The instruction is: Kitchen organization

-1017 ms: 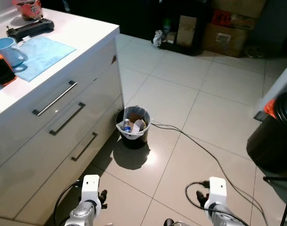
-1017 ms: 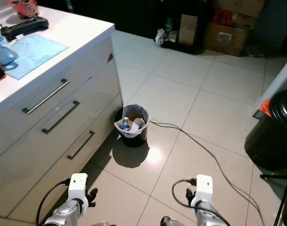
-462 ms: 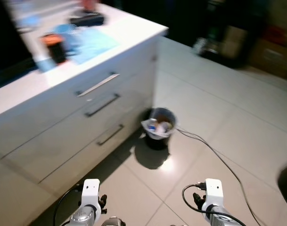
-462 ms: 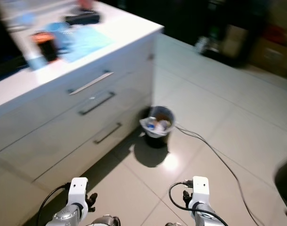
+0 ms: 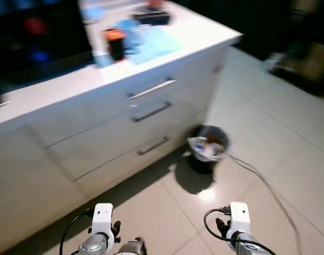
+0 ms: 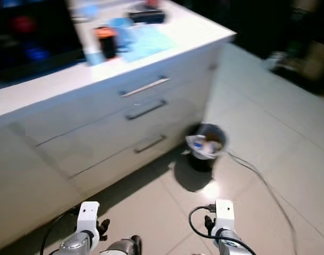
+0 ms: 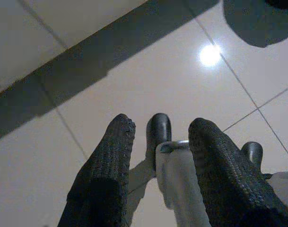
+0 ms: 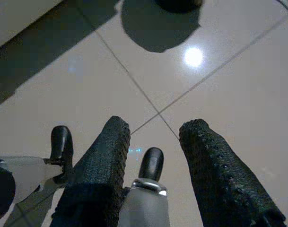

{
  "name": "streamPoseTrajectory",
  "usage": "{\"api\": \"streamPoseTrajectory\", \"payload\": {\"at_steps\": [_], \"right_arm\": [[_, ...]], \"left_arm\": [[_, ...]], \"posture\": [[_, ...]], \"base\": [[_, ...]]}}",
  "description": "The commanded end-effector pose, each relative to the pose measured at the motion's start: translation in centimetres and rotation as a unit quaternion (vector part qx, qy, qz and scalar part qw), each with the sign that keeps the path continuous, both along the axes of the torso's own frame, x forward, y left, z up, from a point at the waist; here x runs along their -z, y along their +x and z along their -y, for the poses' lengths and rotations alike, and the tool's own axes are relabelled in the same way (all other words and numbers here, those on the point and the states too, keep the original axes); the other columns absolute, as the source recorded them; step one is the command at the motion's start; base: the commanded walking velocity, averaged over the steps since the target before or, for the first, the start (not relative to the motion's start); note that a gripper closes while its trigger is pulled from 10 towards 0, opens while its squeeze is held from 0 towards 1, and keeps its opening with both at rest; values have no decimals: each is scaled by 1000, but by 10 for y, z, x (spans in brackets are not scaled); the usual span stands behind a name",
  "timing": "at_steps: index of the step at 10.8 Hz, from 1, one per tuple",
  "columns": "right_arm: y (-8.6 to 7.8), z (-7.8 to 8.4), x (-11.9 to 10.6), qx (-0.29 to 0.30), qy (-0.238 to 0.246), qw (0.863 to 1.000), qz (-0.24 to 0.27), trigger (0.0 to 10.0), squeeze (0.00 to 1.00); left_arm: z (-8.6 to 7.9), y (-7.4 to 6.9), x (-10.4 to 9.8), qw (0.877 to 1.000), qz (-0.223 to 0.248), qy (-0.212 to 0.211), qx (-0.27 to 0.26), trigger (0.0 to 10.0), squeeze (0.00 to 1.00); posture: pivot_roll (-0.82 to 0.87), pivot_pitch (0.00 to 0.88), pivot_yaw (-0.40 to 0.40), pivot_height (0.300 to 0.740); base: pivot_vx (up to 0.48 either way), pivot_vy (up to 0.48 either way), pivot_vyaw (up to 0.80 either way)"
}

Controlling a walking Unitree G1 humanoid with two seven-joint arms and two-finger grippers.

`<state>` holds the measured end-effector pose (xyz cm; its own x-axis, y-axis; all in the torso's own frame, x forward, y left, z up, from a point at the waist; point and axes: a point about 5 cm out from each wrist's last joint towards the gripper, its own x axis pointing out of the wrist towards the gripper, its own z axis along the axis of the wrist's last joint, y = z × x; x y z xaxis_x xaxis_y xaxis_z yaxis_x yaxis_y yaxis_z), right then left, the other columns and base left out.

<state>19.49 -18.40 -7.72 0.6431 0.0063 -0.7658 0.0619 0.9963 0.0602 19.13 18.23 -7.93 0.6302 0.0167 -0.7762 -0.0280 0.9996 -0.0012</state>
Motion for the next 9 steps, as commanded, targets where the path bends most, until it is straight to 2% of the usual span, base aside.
{"api": "streamPoseTrajectory", "payload": {"at_steps": [1,9], "right_arm": [[-6,-1,3,-3,2,1000,-10,10000,0],[-5,-4,3,2,11,1000,-7,10000,0]], "left_arm": [[-2,-6,3,1000,-9,6,2,10000,0],[-6,-6,2,1000,-11,11,-11,10000,0]], "posture": [[19,95,16,740],[25,124,15,740]], "base": [[0,0,800],[0,0,800]]}}
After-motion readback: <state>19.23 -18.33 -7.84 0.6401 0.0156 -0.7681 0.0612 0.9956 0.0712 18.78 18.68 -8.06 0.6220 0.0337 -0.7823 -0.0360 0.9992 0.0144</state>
